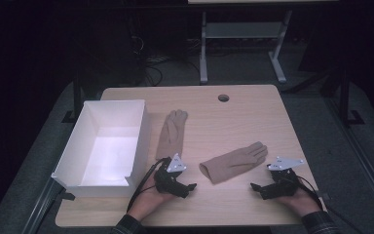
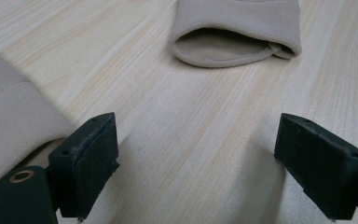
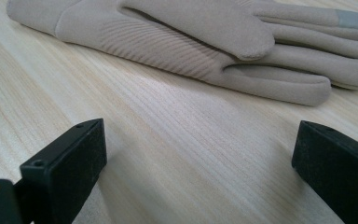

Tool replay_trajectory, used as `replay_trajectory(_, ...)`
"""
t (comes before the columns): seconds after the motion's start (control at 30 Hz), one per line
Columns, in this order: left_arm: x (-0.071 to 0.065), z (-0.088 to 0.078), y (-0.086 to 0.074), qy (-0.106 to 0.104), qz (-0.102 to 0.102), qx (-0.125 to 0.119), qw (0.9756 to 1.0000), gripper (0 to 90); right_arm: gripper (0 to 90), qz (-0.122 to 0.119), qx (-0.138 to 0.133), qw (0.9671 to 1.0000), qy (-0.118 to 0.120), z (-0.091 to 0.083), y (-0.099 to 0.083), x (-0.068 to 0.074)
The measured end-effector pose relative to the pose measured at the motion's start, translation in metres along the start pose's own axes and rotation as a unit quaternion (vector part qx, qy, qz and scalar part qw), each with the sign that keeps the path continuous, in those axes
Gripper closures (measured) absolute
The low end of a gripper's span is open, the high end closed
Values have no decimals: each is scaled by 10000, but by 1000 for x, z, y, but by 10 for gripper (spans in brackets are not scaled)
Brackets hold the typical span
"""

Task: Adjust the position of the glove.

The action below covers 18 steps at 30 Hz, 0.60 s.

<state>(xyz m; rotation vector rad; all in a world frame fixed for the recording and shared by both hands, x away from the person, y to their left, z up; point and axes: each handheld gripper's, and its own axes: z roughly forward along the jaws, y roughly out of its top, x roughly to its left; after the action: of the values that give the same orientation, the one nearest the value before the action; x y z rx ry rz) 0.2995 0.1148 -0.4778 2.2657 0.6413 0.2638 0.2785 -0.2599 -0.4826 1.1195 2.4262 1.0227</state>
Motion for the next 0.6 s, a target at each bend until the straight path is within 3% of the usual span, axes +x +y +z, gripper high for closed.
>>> replay_trajectory(0.27, 2, -2, -1, -68, 92, -1, 9999, 128, 27, -2, -2, 10000, 1, 0, 0, 0)
replay_trajectory(0.37, 2, -2, -1, -89, 142, 42, 9999, 129, 149, 29, 16, 10000, 77, -5, 2, -2)
replay_trajectory(0.5, 2, -3, -2, -134, 141, 25, 9998, 128, 167, 23, -14, 10000, 94, -8, 6, -3)
replay_trajectory(0.53, 2, -3, -2, -129, 153, 16, 9998, 127, 225, 11, -80, 9999, 100, -10, 8, -3)
replay_trajectory(0.6, 2, -3, -3, -127, 152, 1, 9998, 127, 246, -13, -145, 9997, 209, -11, 10, -2)
